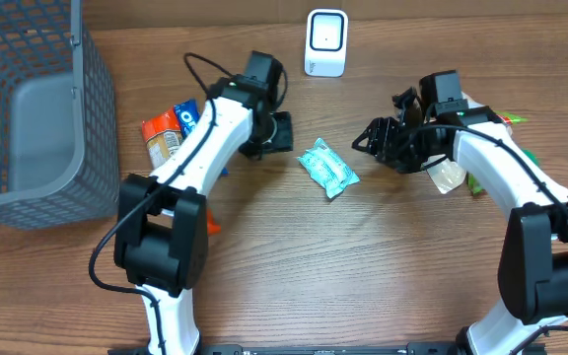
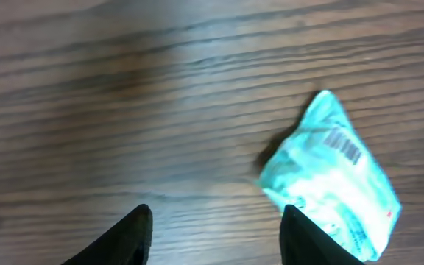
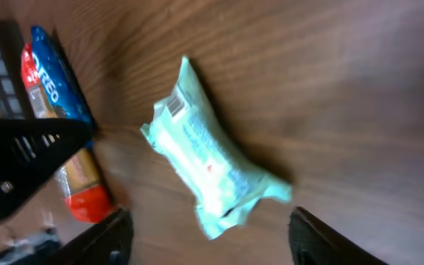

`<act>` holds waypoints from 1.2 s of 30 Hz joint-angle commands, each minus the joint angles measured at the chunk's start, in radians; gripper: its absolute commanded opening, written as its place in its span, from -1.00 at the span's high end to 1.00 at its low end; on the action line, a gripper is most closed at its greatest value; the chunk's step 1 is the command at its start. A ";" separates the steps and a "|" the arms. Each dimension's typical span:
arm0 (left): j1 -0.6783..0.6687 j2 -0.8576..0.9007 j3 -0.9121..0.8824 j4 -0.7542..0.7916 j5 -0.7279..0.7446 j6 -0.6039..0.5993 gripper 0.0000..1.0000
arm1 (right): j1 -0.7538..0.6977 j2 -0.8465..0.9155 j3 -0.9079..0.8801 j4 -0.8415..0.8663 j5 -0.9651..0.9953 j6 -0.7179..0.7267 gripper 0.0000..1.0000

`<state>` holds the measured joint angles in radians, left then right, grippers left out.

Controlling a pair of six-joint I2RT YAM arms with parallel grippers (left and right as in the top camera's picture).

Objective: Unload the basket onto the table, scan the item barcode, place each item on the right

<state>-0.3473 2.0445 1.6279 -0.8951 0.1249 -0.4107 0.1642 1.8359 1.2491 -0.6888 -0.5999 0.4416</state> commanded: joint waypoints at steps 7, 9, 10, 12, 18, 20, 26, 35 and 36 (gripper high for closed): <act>-0.016 0.004 0.011 0.095 -0.055 0.013 0.07 | 0.029 -0.005 -0.155 0.107 -0.023 0.342 -0.33; -0.021 0.011 0.011 0.097 -0.054 0.006 0.38 | 0.029 -0.005 -0.176 0.149 -0.023 0.277 -0.20; -0.025 0.017 0.011 0.090 -0.054 -0.010 0.53 | 0.029 -0.005 -0.178 0.161 -0.017 0.211 -0.11; -0.037 0.034 0.011 0.075 -0.037 -0.047 0.76 | 0.029 -0.005 -0.177 0.180 -0.002 0.095 -0.03; -0.085 0.093 0.011 0.011 0.053 -0.191 0.92 | 0.029 -0.005 -0.174 0.197 0.145 -0.110 0.19; -0.100 0.102 0.011 0.008 0.060 -0.204 0.92 | 0.029 -0.005 -0.175 0.215 0.175 -0.153 0.25; -0.130 0.111 0.011 0.014 0.058 -0.266 0.92 | 0.029 0.030 -0.175 0.286 0.199 -0.207 0.48; -0.135 0.111 0.010 0.026 0.056 -0.294 0.92 | 0.044 0.132 -0.175 0.322 0.124 -0.238 0.53; -0.136 0.111 0.010 0.029 0.056 -0.294 0.91 | 0.050 0.134 -0.174 0.321 0.119 -0.243 0.53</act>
<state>-0.4782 2.1456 1.6295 -0.8703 0.1726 -0.6788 0.1940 1.9388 1.0752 -0.3611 -0.4698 0.2276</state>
